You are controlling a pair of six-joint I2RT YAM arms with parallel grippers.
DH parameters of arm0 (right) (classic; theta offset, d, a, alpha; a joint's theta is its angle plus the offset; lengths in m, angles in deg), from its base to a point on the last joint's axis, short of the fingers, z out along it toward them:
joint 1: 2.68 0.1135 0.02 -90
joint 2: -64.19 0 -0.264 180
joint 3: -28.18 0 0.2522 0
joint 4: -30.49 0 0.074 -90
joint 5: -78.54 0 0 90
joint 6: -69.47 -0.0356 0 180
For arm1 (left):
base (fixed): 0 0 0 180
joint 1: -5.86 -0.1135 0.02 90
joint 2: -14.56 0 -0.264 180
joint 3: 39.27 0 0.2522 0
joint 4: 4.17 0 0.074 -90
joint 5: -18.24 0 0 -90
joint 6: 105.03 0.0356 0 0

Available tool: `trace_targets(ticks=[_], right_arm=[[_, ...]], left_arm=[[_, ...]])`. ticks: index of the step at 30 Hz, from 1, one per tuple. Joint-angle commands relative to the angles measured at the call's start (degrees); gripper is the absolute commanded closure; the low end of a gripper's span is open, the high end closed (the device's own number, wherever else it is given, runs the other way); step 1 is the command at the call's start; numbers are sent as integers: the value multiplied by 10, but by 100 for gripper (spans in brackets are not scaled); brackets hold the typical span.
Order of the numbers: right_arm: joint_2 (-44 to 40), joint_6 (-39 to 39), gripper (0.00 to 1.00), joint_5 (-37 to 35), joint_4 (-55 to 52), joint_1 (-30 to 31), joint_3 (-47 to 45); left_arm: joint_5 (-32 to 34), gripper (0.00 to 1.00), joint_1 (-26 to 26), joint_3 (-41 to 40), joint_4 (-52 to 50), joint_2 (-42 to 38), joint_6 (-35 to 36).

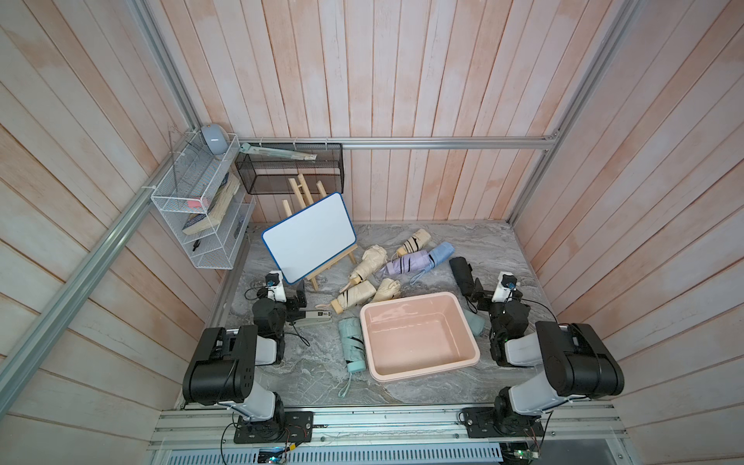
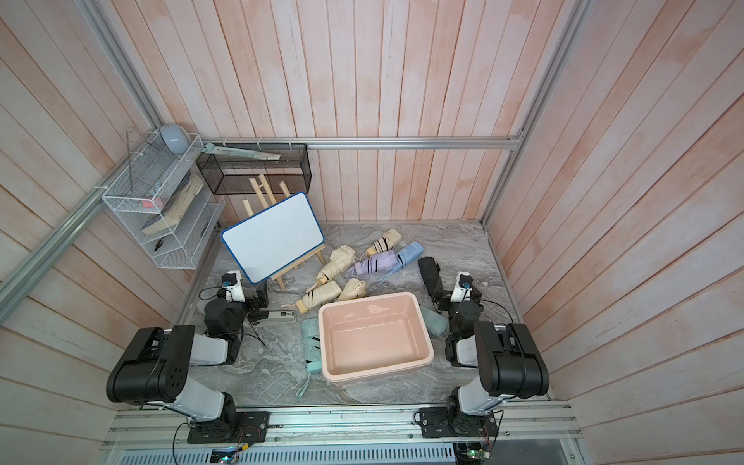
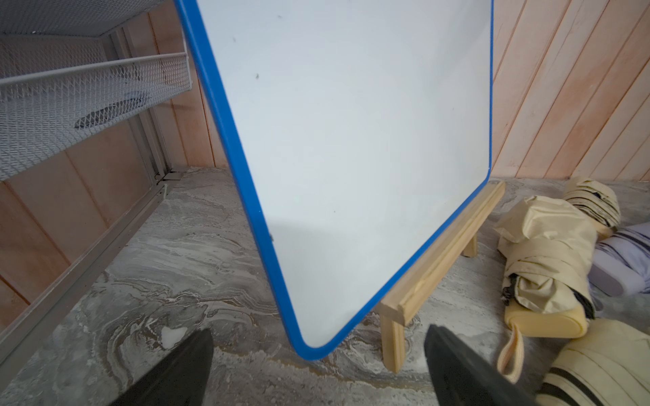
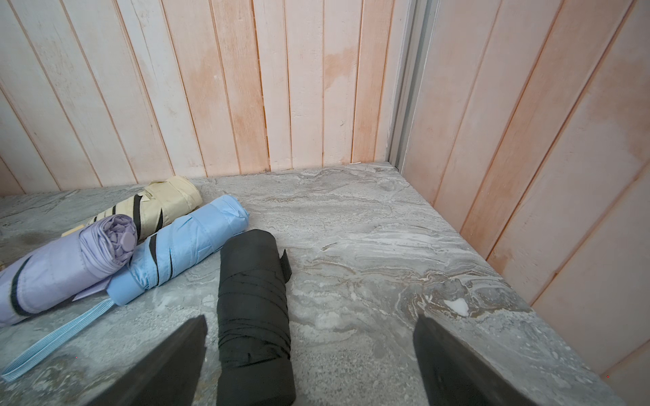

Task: Put the umbrella into the storage box
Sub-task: Pick up the umbrella from the center of the board.

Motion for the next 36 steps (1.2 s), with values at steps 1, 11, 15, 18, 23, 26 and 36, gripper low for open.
trace_targets(ticks=[1,11,15,18,23,26,36], right_arm=[[-19,0,2,-28,35,6,-20],[-258,-76,2,-89,-191,10,-23],[-337,-180,2,-105,-416,-3,36],[-369,-202,2,-75,-521,-9,71],[-393,-245,6,-21,-719,-11,158],[-412,-266,11,20,-807,-8,197],[-441,-314,15,74,-945,103,271]], left_arm=[[29,0,1,-24,53,-15,-7],[48,1,1,-15,-113,-187,-25],[51,0,0,12,-215,-244,-80],[34,0,-1,57,-343,-280,-119],[2,0,-1,156,-583,-293,-224],[-24,0,2,178,-672,-306,-271],[-44,1,82,152,-802,-419,-376]])
